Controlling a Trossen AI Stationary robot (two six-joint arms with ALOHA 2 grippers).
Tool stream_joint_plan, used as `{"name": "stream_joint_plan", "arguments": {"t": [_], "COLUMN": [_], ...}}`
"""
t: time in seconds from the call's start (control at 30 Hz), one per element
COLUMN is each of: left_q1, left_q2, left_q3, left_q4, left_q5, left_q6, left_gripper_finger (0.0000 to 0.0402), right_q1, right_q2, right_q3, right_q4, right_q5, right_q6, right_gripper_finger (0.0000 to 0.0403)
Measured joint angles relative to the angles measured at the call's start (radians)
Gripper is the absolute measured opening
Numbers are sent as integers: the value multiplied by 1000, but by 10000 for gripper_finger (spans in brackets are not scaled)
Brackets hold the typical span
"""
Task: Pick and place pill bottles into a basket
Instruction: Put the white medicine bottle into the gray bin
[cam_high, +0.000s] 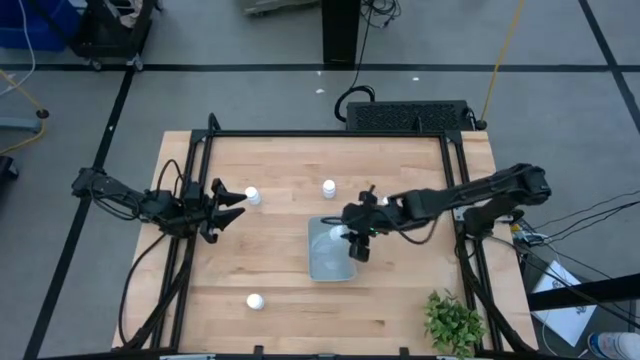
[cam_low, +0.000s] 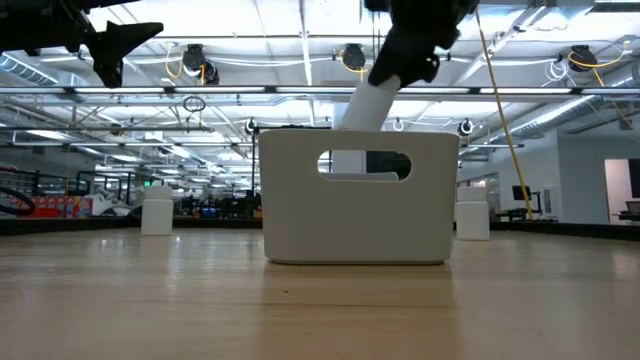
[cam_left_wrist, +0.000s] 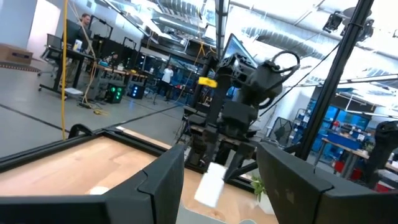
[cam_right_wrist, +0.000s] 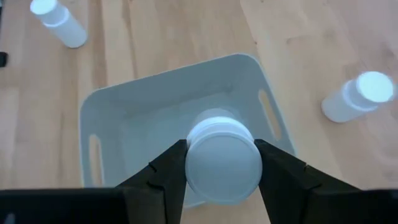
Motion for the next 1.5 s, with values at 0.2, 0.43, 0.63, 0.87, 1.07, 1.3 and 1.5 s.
{"name": "stream_joint_plan", "arguments": {"t": [0.2,0.43,0.63,0.87,1.07,1.3,1.5], "left_q1": [0,1,1,1,1,1,1], "left_q2": [0,0,0,0,0,0,0], "left_q3": [0,0,0,0,0,0,0], "left_q4": [19,23,12,-10,-10,-10,-11], "left_q5": [0,0,11,11,12,11,11], "left_q6": [31,32,19,-7,-9,-6,-4], "left_gripper_finger": [209,209,209,209,209,209,209], "right_q1": [-65,-112,-121,-124,-126,-125,-125], "right_q2": [131,292,325,326,327,327,327], "right_q3": [161,329,321,243,182,149,140], "right_q4": [-157,-368,-373,-298,-226,-188,-166], "right_q5": [-31,-82,-103,-106,-131,-133,-158], "right_q6": [-52,-81,-85,-84,-84,-78,-83], "right_gripper_finger": [153,153,153,155,154,161,160]}}
